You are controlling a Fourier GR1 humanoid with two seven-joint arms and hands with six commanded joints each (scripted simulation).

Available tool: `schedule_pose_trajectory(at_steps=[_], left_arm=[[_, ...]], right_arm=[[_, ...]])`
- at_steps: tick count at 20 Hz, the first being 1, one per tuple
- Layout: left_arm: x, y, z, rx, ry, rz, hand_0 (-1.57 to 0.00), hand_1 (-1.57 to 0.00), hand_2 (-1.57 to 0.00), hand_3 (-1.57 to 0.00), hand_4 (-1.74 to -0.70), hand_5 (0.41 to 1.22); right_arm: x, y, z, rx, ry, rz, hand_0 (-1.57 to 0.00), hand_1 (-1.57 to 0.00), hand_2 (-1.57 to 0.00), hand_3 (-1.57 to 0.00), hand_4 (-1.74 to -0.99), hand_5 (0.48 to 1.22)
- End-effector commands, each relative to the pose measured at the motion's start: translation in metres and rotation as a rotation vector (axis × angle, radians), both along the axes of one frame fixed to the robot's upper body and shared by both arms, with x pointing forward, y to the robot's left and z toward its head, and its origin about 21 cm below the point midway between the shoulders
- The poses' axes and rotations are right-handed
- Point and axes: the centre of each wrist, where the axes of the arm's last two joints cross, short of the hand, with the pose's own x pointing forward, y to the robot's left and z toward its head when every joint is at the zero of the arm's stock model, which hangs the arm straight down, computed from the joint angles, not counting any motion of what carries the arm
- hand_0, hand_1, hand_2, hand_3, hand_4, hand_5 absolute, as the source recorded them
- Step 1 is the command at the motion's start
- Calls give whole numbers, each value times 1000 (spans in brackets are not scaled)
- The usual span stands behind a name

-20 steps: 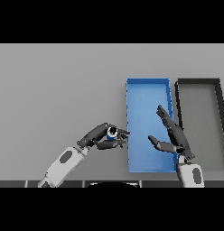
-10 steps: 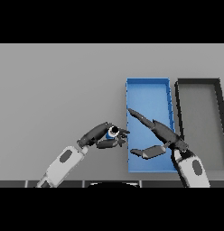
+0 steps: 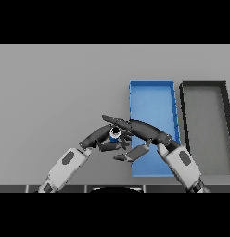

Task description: Pick up the blue pipe and place it into the blue bin.

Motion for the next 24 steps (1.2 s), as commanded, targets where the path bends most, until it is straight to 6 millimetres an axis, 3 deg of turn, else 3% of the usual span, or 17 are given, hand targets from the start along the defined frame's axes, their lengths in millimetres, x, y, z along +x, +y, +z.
schedule_pose_trajectory(at_steps=[1, 8, 9, 10, 12, 13, 14, 15, 17, 20, 22, 24], left_arm=[[1, 2, 0, 4, -2, -5, -1571, -1571, -1571, -1504, -1730, 1221], [0, 4, 1, 10, 21, -33, -1571, -1571, -1571, -1474, -1720, 1221], [2, 3, 5, 0, 13, -43, -1571, -1567, -1571, -1395, -1717, 1221], [2, 0, 5, -10, -36, -47, -1496, -1393, -1367, -1150, -1630, 1221], [6, 1, 8, 146, -80, -6, -993, -895, -875, -736, -1587, 1221], [2, 1, 5, 125, -101, -2, -879, -828, -796, -667, -1611, 1221], [-1, 0, 5, 113, -96, -5, -895, -867, -845, -656, -1637, 1221], [0, 1, 5, 79, -78, 13, -1030, -1008, -990, -623, -1658, 1192], [-5, 2, 3, 15, -40, 1, -1225, -1211, -1199, -525, -1688, 1203], [-3, 3, 1, -15, -15, -6, -1394, -1386, -1381, -550, -1714, 1212], [-1, 4, 1, -3, -27, -7, -1458, -1453, -1449, -591, -1724, 1215], [0, 0, 3, 23, -47, -10, -1498, -1453, -1493, -527, -1730, 1217]], right_arm=[[3, 4, 2, 1, 1, 9, 1, 1, 1, 1, -1233, 528], [24, 39, 2, -42, 28, 67, -14, -36, -68, -11, -1241, 516], [26, 42, 3, -43, 22, 81, -54, -83, -115, -43, -1268, 519], [26, 45, 3, -44, 22, 95, -138, -166, -193, -106, -1308, 523], [29, 49, 2, -74, 21, 112, -478, -500, -500, -375, -1390, 538], [27, 50, 2, -77, 23, 129, -697, -714, -714, -562, -1453, 551], [27, 53, 5, -71, 34, 149, -872, -886, -886, -701, -1503, 573], [29, 53, 5, -57, 62, 157, -1012, -1023, -1023, -828, -1541, 604], [26, 58, 4, -13, 88, 163, -1213, -1220, -1220, -1096, -1492, 706], [25, 58, 1, 25, 57, 146, -1388, -1391, -1391, -1328, -1458, 957], [23, 57, 1, 13, 14, 154, -1454, -1456, -1456, -1415, -1459, 1052], [20, 62, 0, 18, 1, 157, -1496, -1497, -1497, -1471, -1469, 1113]])
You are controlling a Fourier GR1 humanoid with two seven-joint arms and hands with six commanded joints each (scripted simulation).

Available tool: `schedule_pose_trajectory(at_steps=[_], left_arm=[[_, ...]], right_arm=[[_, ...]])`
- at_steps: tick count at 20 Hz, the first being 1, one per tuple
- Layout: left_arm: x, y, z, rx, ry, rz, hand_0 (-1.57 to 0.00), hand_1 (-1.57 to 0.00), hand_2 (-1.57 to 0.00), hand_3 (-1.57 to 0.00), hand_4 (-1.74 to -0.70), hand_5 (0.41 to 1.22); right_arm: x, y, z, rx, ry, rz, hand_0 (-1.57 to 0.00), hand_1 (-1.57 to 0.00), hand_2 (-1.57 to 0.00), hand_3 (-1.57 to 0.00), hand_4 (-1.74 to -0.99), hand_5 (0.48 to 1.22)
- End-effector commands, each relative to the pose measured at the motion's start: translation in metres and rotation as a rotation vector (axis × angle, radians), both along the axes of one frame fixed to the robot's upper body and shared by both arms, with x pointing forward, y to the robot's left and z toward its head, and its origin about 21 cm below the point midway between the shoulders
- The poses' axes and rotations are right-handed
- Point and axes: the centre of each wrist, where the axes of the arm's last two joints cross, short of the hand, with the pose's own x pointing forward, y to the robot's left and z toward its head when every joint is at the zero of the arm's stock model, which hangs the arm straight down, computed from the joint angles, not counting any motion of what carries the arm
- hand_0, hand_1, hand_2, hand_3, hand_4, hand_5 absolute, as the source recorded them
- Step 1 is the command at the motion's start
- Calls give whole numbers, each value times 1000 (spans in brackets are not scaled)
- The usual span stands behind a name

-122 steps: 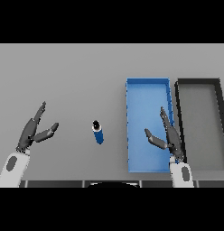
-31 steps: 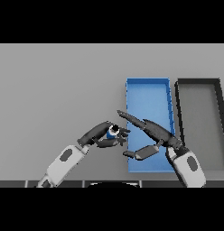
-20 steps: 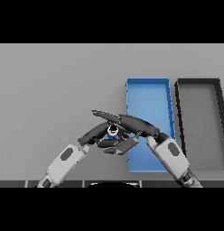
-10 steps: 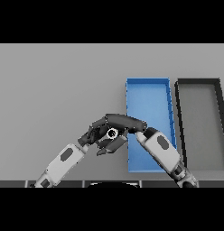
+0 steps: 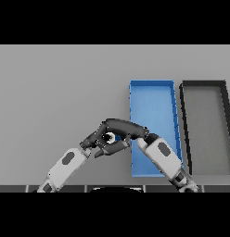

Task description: Pick up the blue pipe and place it into the blue bin.

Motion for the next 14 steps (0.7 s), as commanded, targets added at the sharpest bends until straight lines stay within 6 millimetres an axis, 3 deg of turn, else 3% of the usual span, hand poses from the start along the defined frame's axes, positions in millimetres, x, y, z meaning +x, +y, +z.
schedule_pose_trajectory(at_steps=[1, 2, 3, 4, 6, 9, 14], left_arm=[[2, 1, 2, 16, 0, 6, -1513, -1423, -1509, -510, -1732, 1218], [3, 1, 2, 14, -10, -8, -1499, -1356, -1521, -505, -1734, 1219], [1, 3, -2, 6, -18, -20, -1426, -1220, -1350, -531, -1637, 1219], [0, 5, -1, 8, -33, -32, -1407, -1190, -1242, -518, -1544, 1219], [3, 9, 0, 65, -26, -42, -979, -802, -819, -332, -1343, 1220], [7, 8, 1, 88, -32, -82, -501, -410, -419, -170, -1110, 1184], [8, 14, -1, 138, -63, -41, -163, -134, -137, -55, -880, 842]], right_arm=[[1, -4, -1, 25, 3, -1, -1511, -1512, -1512, -1491, -1471, 1135], [-1, -3, -1, 34, 17, 13, -1523, -1524, -1524, -1507, -1473, 1152], [-3, -6, -4, 63, 33, 26, -1533, -1533, -1533, -1520, -1474, 1166], [-5, -4, -1, 72, 32, 23, -1540, -1541, -1541, -1530, -1477, 1177], [-4, -3, -4, 45, 26, 14, -1551, -1552, -1552, -1545, -1480, 1193], [-7, -4, 1, 22, 35, 4, -1561, -1561, -1561, -1558, -1482, 1206], [-8, 1, 3, 46, 50, 13, -1568, -1568, -1568, -1567, -1484, 1216]])
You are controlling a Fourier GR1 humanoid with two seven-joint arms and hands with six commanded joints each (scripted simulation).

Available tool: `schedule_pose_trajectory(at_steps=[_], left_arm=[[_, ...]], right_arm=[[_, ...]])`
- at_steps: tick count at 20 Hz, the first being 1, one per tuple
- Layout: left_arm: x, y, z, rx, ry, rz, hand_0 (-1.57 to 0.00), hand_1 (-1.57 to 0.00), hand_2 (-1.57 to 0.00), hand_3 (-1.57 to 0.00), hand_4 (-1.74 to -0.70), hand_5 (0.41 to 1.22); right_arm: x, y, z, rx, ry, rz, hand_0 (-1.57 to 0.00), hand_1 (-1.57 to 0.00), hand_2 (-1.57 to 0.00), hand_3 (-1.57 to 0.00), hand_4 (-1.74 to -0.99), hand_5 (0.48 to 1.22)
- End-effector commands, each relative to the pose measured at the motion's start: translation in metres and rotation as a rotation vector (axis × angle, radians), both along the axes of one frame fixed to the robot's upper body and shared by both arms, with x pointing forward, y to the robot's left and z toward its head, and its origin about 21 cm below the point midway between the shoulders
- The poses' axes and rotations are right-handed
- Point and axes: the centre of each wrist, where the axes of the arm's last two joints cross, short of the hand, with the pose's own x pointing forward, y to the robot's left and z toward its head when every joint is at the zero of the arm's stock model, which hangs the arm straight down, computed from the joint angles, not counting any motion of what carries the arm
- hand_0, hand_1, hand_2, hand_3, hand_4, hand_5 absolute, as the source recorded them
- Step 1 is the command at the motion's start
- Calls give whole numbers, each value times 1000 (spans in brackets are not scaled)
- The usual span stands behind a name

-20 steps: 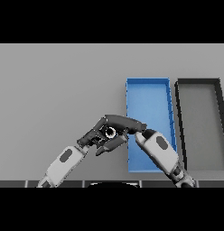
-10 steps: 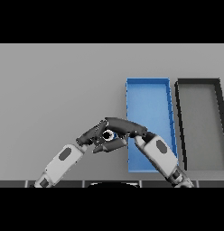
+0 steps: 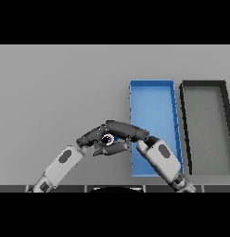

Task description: Pick up the blue pipe and place it into the blue bin.

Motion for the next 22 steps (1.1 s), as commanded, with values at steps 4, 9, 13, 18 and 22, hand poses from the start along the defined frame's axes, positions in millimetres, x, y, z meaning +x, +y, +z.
schedule_pose_trajectory(at_steps=[4, 9, 13, 18, 22], left_arm=[[0, -2, 0, 16, 11, 28, -66, -54, -55, -22, -828, 689], [-6, 2, -6, 49, 110, 90, -21, -17, -17, -7, -873, 612], [-5, 3, -5, 59, 109, 92, -8, -6, -7, -2, -876, 555], [-9, 5, -9, 82, 131, 89, -2, -1, -1, 0, -865, 515], [-12, 4, -8, 79, 120, 88, 0, 0, 0, 1, -863, 493]], right_arm=[[1, -5, -2, 27, -18, -13, -1570, -1570, -1570, -1569, -1485, 1219], [2, -5, -2, 32, -11, -29, -1571, -1571, -1571, -1570, -1491, 1220], [7, -4, 8, 132, 170, 23, -1571, -1571, -1571, -1571, -1492, 1221], [15, -9, 56, 200, 238, 23, -1571, -1571, -1571, -1571, -1492, 1221], [22, -14, 102, 239, 142, 22, -1571, -1571, -1571, -1571, -1494, 1221]])
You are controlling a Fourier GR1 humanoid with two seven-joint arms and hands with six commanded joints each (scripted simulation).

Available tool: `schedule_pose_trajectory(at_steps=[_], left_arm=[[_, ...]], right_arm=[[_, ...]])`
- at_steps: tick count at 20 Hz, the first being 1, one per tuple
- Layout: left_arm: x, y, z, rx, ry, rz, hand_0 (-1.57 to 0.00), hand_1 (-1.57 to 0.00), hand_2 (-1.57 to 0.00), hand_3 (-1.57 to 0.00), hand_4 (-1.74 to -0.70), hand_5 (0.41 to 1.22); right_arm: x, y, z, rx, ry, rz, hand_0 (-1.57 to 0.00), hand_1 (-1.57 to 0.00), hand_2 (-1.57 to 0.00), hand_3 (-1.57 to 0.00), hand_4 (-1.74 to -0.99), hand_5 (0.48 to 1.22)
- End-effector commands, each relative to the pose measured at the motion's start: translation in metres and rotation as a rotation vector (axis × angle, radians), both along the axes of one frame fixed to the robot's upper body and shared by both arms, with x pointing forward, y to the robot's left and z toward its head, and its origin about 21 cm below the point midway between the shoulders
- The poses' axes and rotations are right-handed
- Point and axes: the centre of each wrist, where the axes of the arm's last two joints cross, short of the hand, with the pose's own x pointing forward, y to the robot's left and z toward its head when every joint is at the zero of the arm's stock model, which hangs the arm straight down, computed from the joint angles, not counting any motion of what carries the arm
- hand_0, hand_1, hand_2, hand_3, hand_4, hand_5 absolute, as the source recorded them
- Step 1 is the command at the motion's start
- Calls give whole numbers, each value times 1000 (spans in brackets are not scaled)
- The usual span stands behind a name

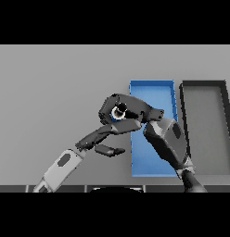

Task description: Pick up the blue pipe and place it into the blue bin.

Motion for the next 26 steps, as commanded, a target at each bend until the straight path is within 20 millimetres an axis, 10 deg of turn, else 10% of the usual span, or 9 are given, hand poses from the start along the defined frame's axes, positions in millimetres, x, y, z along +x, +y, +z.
schedule_pose_trajectory(at_steps=[1, 6, 11, 17, 24, 26], left_arm=[[-1, 0, 0, -6, -1, -5, 0, 0, 0, 1, -867, 486], [1, 2, 5, 7, -6, 8, 1, 1, 1, 1, -856, 484], [2, 4, 4, 27, -17, 25, 1, 1, 1, 1, -831, 470], [2, 12, 7, 20, -29, 30, 1, 1, 1, 1, -828, 462], [-4, 10, 2, 35, -16, 31, 1, 1, 1, 1, -829, 470], [-4, 11, 7, 29, -27, 34, 1, 1, 1, 1, -826, 470]], right_arm=[[5, -5, 10, 12, -36, -4, -1571, -1571, -1571, -1571, -1495, 1221], [42, -26, 48, 86, -56, -252, -1571, -1571, -1571, -1571, -1498, 1221], [82, -76, 29, 6, 42, -503, -1571, -1571, -1571, -1571, -1499, 1221], [101, -128, -41, -76, 284, -723, -1571, -1571, -1571, -1571, -1499, 1221], [79, -156, -116, -245, 577, -940, -1571, -1571, -1571, -1571, -1499, 1221], [72, -159, -130, -318, 602, -964, -1571, -1571, -1571, -1080, -1586, 1221]])
